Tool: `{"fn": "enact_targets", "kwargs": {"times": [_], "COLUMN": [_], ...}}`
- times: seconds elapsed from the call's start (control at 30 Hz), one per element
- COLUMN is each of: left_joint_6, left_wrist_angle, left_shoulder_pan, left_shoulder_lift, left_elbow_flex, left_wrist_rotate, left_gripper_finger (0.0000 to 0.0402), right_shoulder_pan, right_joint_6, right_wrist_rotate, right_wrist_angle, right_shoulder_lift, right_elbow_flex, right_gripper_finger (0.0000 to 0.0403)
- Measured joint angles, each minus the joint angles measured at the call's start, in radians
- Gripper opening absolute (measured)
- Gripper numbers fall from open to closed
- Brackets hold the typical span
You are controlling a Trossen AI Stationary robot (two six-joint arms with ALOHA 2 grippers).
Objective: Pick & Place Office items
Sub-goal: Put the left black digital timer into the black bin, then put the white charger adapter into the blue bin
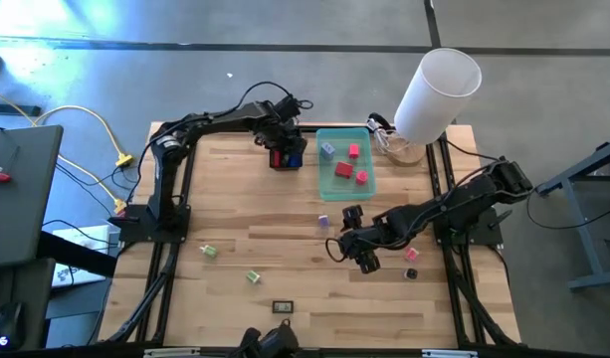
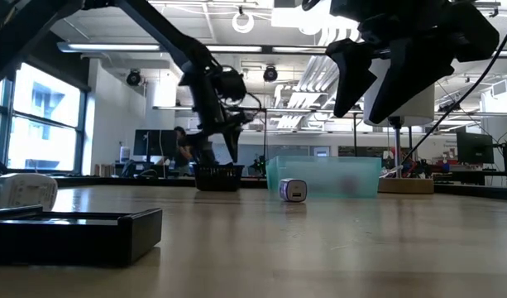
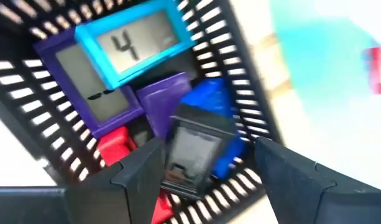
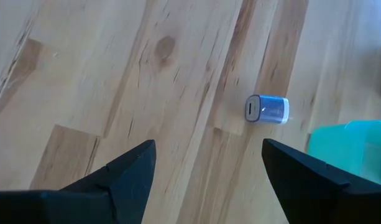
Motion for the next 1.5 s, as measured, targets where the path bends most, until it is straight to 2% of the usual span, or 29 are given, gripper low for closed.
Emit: {"fn": "enact_targets", "kwargs": {"times": [0.2, 0.3, 0.43, 0.57, 0.7, 0.9, 1.2, 1.3, 1.5], "left_joint_6": [0.061, 0.096, 0.087, 0.070, 0.065, 0.030, -0.060, -0.070, -0.115], "left_wrist_angle": [-0.037, -0.143, -0.240, -0.235, -0.234, -0.243, -0.272, -0.272, -0.272], "left_shoulder_pan": [-0.028, -0.089, -0.195, -0.307, -0.407, -0.560, -0.785, -0.846, -0.941], "left_shoulder_lift": [-0.110, -0.153, -0.189, -0.202, -0.202, -0.202, -0.202, -0.202, -0.202], "left_elbow_flex": [0.001, 0.002, 0.002, 0.002, 0.002, 0.002, 0.002, 0.002, 0.002], "left_wrist_rotate": [-0.018, -0.121, -0.261, -0.324, -0.344, -0.349, -0.368, -0.382, -0.391], "left_gripper_finger": [0.0241, 0.0241, 0.0242, 0.0242, 0.0242, 0.0242, 0.0242, 0.0242, 0.0242], "right_shoulder_pan": [0.000, 0.004, 0.022, 0.053, 0.085, 0.157, 0.314, 0.369, 0.469], "right_joint_6": [0.049, 0.114, 0.286, 0.546, 0.806, 1.155, 1.633, 1.738, 1.826], "right_wrist_rotate": [0.001, -0.013, -0.052, -0.006, -0.028, -0.123, -0.187, -0.229, -0.252], "right_wrist_angle": [0.015, -0.030, -0.155, -0.281, -0.410, -0.559, -0.644, -0.617, -0.594], "right_shoulder_lift": [0.000, 0.000, -0.015, -0.030, -0.039, -0.049, -0.053, -0.053, -0.053], "right_elbow_flex": [0.000, 0.000, -0.001, -0.002, -0.001, -0.001, -0.001, -0.001, -0.001], "right_gripper_finger": [0.0283, 0.0283, 0.0283, 0.0283, 0.0283, 0.0283, 0.0283, 0.0283, 0.0283]}}
